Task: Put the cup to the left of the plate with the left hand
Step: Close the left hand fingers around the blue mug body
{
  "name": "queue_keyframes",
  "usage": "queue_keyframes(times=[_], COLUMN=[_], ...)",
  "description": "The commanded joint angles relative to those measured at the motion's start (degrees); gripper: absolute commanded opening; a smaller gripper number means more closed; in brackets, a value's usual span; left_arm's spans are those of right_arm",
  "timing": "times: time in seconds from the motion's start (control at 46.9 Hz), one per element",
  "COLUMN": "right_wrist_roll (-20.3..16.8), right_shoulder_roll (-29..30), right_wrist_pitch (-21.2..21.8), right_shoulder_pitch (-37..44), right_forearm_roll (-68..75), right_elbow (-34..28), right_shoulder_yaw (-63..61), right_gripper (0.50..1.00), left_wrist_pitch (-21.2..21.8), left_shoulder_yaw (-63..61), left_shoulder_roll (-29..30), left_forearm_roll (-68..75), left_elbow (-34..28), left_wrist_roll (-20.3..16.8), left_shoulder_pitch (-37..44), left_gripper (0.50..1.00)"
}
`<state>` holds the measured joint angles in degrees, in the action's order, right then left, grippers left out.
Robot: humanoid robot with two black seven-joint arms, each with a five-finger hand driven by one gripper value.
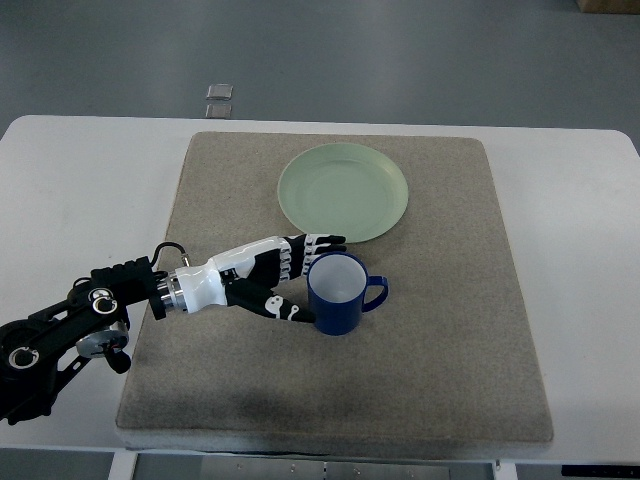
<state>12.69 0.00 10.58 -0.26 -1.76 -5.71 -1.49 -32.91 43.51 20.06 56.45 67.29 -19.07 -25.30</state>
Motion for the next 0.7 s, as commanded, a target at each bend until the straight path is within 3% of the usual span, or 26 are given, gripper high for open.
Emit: queue_keyframes(times=[0.0,0.491,0.597,0.683], right_wrist_roll=[0.1,0.1,0.0,0.0], right_shoulder_roll=[0.0,0.0,0.0,0.0], right_wrist_pitch=[0.0,0.0,0.0,0.0], right_shoulder_pitch=[0.0,0.0,0.0,0.0], right_forearm_roll=[0.0,0.0,0.0,0.0], right_elbow=[0.0,0.0,0.0,0.0], right_shoulder_yaw=[0.0,0.0,0.0,0.0], right_gripper=[0.932,0.932,0.932,0.932], left_wrist_pitch=[0.0,0.3,0.0,0.0], left_shoulder_yaw=[0.0,0.0,-0.2,-0.3], left_shoulder_roll=[-0.5,-2.5,-2.5,-2.5], left_forearm_roll=[0.6,0.6,0.6,0.6], left_elbow=[-0.6,-2.3,-2.3,-2.3], left_wrist_roll=[0.0,0.2,0.2,0.2], left_shoulder_pitch=[-0.5,-1.4,-1.4,-1.4], left_gripper=[0.996,0.973,0.9,0.896])
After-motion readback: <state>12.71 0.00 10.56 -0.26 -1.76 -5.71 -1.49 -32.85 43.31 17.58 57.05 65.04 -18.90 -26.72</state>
